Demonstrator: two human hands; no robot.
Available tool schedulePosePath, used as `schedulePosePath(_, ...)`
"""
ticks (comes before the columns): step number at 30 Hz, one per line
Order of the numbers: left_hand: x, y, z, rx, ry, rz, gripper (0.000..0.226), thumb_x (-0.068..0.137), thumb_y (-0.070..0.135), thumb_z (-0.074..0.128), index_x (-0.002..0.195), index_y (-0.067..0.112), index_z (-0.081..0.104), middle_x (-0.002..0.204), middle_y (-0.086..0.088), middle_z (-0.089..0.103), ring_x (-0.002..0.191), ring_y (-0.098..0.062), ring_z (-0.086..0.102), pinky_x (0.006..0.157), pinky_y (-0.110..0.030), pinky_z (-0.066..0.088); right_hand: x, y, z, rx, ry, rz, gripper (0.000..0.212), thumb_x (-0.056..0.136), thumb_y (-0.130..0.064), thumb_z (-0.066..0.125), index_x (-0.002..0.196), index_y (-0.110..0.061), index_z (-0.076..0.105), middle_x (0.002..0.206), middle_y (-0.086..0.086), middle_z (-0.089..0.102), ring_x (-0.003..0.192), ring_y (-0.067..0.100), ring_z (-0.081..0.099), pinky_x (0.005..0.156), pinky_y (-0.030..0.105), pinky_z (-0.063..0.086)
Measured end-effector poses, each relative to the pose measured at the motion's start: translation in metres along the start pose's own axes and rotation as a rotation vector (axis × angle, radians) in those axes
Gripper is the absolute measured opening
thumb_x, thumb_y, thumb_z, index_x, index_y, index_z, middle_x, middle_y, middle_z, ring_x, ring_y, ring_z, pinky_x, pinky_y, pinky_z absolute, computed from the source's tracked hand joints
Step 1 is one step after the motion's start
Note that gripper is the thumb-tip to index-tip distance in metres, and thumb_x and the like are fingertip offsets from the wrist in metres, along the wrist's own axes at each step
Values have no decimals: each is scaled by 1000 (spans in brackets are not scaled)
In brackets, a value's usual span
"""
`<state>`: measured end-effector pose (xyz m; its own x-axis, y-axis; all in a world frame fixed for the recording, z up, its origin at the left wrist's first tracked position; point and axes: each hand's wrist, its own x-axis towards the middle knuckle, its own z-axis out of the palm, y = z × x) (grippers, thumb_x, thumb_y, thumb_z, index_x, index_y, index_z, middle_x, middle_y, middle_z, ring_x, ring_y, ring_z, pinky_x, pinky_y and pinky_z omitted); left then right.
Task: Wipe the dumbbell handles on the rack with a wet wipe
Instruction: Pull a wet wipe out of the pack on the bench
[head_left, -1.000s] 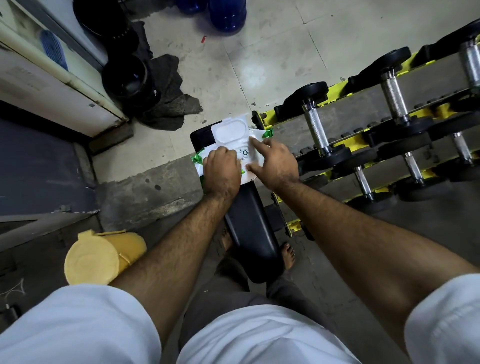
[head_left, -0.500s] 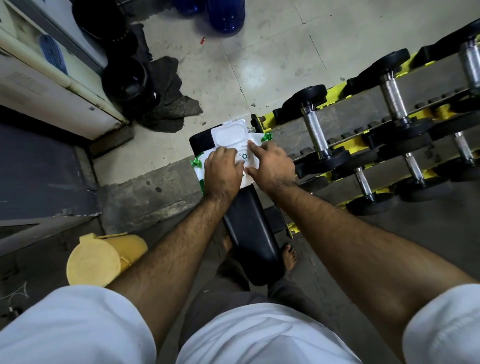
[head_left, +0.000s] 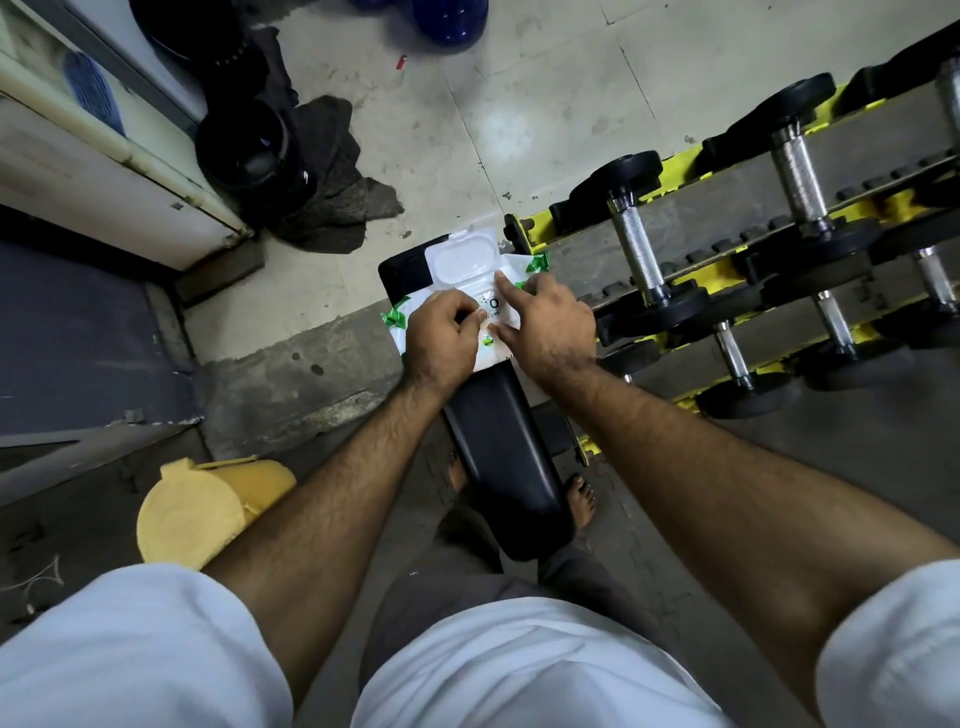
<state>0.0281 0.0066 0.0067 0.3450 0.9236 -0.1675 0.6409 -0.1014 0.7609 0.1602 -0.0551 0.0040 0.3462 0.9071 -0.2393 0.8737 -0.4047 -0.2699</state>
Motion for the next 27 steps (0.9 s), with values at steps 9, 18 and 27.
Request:
schedulePosePath(9, 6, 8, -9, 272, -84, 134, 10, 84, 16, 68, 85, 6, 71, 84, -10, 67, 84, -27, 60, 75, -39, 45, -8, -15, 10, -6, 79, -9, 55, 90, -39, 66, 142, -35, 50, 147, 7, 46, 120, 31, 52, 89, 44, 44)
schedulePosePath(18, -1, 5, -24, -330, -63, -179, 22, 84, 8, 73, 72, 24, 63, 70, 4, 64, 67, -16, 62, 63, -45, 58, -6, -16, -1, 12, 22, 2, 55, 94, -38, 63, 145, -39, 45, 152, 3, 41, 127, 30, 49, 96, 45, 43)
schedulePosePath(27, 14, 44, -74, -393, -2, -21, 11, 89, 7, 68, 82, 13, 62, 76, 2, 62, 69, -5, 55, 70, -24, 48, -2, -16, -13, 290, -13, 63, 51, 87, -39, 69, 135, -29, 59, 146, 2, 48, 130, 27, 47, 102, 44, 42)
